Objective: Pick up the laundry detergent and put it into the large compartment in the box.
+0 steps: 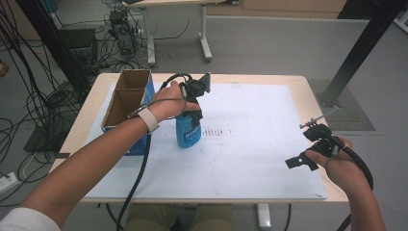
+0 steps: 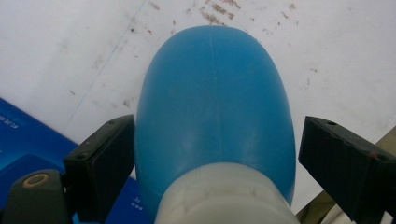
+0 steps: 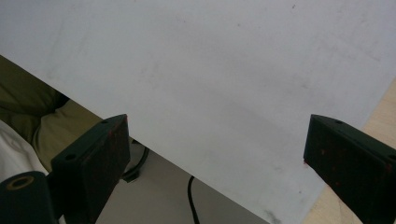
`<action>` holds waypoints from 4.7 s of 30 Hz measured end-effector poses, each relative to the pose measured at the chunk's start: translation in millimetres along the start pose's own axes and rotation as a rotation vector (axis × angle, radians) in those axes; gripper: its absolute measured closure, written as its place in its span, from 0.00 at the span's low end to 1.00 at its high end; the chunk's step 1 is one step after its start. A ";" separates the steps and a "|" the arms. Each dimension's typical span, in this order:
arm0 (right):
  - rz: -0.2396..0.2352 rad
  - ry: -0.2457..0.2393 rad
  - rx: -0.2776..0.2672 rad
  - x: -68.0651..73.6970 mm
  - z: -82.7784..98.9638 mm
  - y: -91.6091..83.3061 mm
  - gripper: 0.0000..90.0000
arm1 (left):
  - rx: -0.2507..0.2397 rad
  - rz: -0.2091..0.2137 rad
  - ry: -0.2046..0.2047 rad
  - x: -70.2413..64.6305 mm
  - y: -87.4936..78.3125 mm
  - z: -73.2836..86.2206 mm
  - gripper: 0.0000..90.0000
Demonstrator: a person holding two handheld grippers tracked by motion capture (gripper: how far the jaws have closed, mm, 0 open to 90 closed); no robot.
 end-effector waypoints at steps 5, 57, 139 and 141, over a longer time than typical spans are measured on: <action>-0.001 -0.004 -0.001 -0.2 -0.3 0.5 0.08 | -0.007 -0.005 -0.002 -0.3 3.4 0.2 0.16; 0.003 -0.004 -0.008 1.6 -1.7 -2.2 0.08 | -0.019 -0.015 -0.023 1.9 5.0 -0.5 0.43; 0.007 0.004 -0.006 3.8 -1.2 -2.5 0.08 | -0.021 -0.012 -0.032 2.5 5.0 0.1 0.43; 0.007 0.003 -0.005 3.8 -1.1 -2.5 0.08 | -0.021 -0.012 -0.032 2.5 5.0 0.1 0.43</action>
Point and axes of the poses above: each handheld gripper's, and its own axes: y roughly forward along the jaws, z roughly out of its underside, x roughly to its left, the point moved 10 cm from there along y, roughly forward along the jaws, and after that the axes turned 11 degrees about -y, right-handed, at the moved point
